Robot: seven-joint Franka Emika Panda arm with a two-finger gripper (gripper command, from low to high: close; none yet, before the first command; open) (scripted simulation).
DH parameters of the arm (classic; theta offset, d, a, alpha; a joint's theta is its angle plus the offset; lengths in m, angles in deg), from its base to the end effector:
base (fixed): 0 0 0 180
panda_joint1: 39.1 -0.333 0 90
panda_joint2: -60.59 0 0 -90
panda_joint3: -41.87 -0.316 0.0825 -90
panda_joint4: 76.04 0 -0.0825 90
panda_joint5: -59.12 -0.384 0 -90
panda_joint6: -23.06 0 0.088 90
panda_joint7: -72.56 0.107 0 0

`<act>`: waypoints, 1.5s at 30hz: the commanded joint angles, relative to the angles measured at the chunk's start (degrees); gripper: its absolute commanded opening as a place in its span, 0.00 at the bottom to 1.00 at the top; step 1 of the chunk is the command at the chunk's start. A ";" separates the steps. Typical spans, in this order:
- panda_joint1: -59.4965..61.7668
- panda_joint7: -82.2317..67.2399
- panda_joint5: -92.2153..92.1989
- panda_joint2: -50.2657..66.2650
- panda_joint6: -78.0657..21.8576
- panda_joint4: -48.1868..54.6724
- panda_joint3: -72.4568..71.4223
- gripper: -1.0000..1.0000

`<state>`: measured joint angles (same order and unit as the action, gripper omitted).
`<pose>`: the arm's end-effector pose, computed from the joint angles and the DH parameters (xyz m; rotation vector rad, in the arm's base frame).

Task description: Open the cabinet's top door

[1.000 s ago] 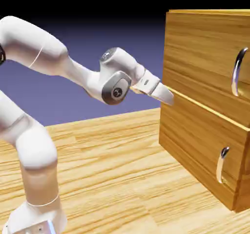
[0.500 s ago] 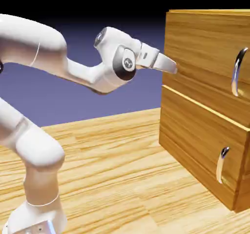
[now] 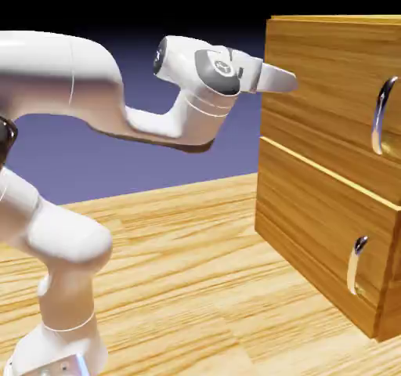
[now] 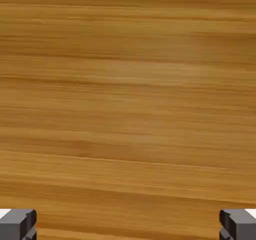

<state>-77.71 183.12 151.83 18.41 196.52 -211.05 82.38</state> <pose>0.3993 -0.0171 0.6303 -1.9939 0.6906 -1.5644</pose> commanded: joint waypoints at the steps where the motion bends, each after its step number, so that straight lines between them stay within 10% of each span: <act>1: -1.02 1.83 2.50 -0.26 -0.01 0.70 1.09 0.50; 37: -41.39 53.26 73.02 -5.74 -0.30 29.45 39.63 0.50; 38: -41.39 53.26 73.02 -5.74 -0.30 29.45 39.63 0.00; 45: -28.94 55.50 70.31 -2.81 -5.90 19.10 31.35 0.00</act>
<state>-106.65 238.57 222.17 15.60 190.67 -191.92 113.73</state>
